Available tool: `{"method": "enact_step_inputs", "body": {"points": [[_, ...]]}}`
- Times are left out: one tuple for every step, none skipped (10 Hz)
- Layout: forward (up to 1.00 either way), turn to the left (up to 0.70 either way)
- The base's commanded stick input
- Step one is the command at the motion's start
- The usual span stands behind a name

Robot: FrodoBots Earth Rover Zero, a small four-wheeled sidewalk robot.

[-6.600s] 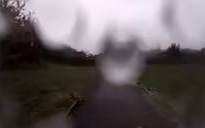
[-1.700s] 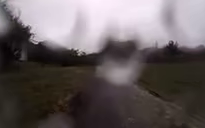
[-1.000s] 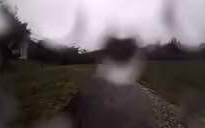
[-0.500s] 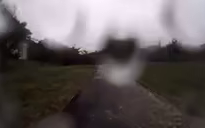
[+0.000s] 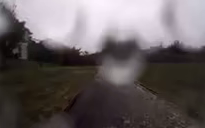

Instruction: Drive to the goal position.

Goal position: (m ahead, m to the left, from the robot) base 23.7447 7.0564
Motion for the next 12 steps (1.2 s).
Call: {"method": "enact_step_inputs", "body": {"points": [[0.7,0.0],[0.7,0.0],[0.7,0.0],[0.7,0.0],[0.7,0.0],[0.7,0.0],[0.7,0.0],[0.7,0.0],[0.7,0.0],[0.7,0.0],[0.7,0.0],[0.7,0.0]]}}
